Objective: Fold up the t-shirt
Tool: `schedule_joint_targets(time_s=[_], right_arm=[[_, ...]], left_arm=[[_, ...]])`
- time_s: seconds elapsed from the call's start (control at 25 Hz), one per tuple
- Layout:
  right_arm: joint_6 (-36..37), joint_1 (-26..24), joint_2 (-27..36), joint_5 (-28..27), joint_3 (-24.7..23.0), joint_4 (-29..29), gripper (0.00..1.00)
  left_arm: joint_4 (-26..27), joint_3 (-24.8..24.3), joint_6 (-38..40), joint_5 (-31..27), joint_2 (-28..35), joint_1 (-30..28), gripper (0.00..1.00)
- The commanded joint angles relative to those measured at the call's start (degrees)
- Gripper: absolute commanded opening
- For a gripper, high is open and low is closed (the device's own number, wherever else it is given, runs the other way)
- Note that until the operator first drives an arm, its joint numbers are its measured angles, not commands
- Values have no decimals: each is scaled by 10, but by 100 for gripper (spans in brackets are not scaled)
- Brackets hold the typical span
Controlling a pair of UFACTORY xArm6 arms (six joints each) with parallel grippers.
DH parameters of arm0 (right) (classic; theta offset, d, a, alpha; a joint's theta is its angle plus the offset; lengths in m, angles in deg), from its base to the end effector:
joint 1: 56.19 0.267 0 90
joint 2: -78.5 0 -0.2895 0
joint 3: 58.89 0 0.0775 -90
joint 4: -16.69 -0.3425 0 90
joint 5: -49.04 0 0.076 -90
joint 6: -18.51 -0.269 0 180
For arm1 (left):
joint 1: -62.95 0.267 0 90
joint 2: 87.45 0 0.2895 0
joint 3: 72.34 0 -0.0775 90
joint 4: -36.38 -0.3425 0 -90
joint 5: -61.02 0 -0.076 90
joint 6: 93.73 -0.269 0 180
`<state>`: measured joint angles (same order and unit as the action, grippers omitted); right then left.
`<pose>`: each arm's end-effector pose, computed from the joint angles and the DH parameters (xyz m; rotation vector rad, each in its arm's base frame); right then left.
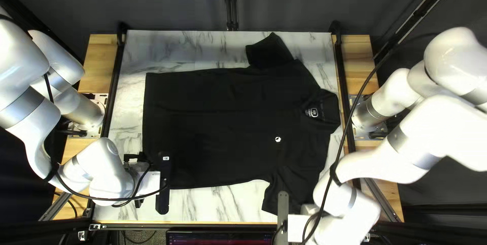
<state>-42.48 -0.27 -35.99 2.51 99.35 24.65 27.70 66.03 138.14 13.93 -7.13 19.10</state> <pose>0.2835 0.3837 0.0652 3.0475 0.0147 0.0893 0.2751 -0.2339 0.0573 -2.9635 -0.0424 0.0322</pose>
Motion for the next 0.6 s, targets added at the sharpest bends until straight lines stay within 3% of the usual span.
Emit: schedule_joint_targets(time_s=[0.04,0.28,0.6], right_arm=[[12,5,-14,-8,12,-11,100],[28,3,-31,8,0,-27,100],[19,-1,-59,-18,17,-16,100]], left_arm=[[-1,-3,-3,0,5,3,100],[1,-4,-11,-1,9,7,100],[3,1,-22,-2,8,11,100]])
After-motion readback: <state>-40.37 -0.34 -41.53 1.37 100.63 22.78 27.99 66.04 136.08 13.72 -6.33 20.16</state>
